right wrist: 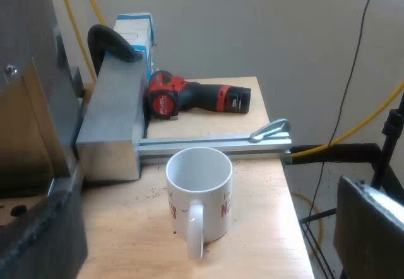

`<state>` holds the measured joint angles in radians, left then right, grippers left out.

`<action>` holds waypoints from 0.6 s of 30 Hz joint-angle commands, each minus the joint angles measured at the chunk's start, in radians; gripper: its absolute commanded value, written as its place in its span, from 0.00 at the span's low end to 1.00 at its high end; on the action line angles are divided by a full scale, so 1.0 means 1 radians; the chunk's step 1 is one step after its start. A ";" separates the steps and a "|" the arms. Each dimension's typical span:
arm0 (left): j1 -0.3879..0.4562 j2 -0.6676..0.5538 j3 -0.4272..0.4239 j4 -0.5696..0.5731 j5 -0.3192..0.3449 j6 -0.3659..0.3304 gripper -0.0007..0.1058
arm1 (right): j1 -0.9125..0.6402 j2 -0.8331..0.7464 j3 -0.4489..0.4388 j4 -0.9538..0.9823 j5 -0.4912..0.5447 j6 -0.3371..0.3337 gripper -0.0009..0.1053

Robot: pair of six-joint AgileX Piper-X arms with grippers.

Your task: Put the handle in the coffee machine

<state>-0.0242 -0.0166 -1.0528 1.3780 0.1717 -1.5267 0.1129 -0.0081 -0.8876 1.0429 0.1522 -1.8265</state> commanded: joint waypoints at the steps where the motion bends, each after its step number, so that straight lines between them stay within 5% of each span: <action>1: 0.001 -0.098 -0.002 0.044 -0.003 0.004 0.90 | -0.005 -0.045 -0.012 -0.014 0.004 -0.015 0.78; 8: 0.001 -0.140 0.001 0.181 0.000 0.028 0.90 | -0.005 -0.045 -0.012 -0.014 0.004 -0.015 0.78; 18: 0.001 -0.140 0.078 0.116 -0.004 -0.010 0.90 | -0.005 -0.045 -0.005 -0.014 0.000 -0.011 0.78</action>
<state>-0.0242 -0.0166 -0.9834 1.5219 0.1717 -1.5269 0.1129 -0.0081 -0.8876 1.0429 0.1522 -1.8265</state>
